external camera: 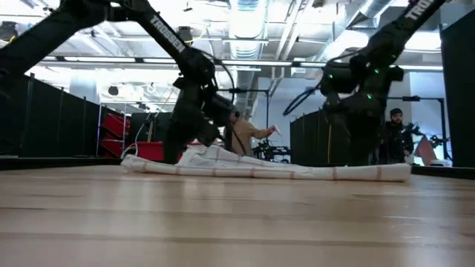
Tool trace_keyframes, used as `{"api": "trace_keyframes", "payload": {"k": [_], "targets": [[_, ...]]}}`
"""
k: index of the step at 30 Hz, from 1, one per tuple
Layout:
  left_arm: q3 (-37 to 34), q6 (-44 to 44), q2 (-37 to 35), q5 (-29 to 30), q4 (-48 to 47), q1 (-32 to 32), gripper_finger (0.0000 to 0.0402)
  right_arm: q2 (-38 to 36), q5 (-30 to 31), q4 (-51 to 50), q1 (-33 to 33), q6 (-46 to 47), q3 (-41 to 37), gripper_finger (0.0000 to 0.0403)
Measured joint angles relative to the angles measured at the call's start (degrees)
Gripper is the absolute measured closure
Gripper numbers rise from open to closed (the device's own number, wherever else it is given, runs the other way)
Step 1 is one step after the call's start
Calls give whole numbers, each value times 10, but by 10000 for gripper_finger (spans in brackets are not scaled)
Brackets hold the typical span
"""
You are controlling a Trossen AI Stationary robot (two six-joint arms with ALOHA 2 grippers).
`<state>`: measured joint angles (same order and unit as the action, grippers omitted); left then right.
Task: Roll towel
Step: Fold the white striped towel
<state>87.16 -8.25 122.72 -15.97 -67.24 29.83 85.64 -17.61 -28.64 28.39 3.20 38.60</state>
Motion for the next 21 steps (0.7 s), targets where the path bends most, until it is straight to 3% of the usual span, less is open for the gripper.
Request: {"api": "trace_keyframes", "payload": {"k": [13, 21], "targets": [[-152, 220, -149, 6, 130, -165, 309, -24, -5, -3, -162, 81, -54, 305], [-237, 240, -184, 18, 173, -251, 309, -75, 2, -16, -290, 171, -77, 305]]}}
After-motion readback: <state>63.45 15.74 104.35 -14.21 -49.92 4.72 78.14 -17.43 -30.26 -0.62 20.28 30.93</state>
